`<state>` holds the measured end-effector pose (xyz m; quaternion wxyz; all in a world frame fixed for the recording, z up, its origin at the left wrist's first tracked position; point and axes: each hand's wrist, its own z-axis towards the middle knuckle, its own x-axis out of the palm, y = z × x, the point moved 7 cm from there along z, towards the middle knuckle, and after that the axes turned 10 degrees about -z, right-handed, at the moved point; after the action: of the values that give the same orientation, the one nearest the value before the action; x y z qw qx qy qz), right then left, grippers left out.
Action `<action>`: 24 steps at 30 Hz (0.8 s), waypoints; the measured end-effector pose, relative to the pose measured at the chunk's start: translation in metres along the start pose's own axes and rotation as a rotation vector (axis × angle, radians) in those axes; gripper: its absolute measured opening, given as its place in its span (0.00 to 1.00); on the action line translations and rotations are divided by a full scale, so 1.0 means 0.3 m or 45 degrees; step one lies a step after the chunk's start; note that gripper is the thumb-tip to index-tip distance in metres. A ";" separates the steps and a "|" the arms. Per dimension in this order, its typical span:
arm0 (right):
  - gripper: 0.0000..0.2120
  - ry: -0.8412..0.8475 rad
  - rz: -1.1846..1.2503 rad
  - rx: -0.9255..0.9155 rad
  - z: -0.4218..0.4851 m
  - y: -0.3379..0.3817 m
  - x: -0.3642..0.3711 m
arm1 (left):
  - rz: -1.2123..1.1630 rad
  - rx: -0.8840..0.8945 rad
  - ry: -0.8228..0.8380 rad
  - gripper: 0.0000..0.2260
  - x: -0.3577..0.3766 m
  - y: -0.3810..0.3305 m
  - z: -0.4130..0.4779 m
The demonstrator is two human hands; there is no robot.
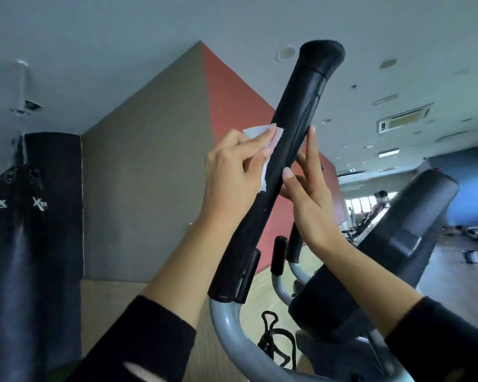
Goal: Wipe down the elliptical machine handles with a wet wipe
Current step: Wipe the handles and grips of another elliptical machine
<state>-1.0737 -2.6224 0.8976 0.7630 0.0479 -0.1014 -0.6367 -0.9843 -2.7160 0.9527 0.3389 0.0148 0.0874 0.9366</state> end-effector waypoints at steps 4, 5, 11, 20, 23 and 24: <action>0.31 0.009 -0.010 0.007 -0.016 0.003 0.000 | 0.016 0.080 0.088 0.15 -0.041 0.020 -0.110; 0.31 0.008 -0.016 0.007 -0.017 0.004 0.000 | -0.005 0.063 0.092 0.15 -0.052 0.025 -0.129; 0.30 -0.029 -0.087 -0.010 0.021 0.030 -0.031 | -0.192 0.000 -0.031 0.12 -0.024 -0.004 0.040; 0.31 0.002 -0.236 -0.052 0.055 0.065 -0.055 | -0.154 0.102 0.087 0.14 -0.001 0.008 -0.006; 0.32 0.022 -0.232 -0.025 0.028 0.056 -0.041 | -0.135 0.049 0.106 0.15 -0.035 0.035 -0.097; 0.32 0.029 -0.239 -0.015 0.015 0.053 -0.035 | -0.138 0.026 0.102 0.15 -0.047 0.043 -0.129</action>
<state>-1.0610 -2.6090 0.9041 0.7012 0.0601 -0.0840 -0.7054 -0.9850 -2.7407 0.9172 0.3851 -0.0241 0.1109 0.9159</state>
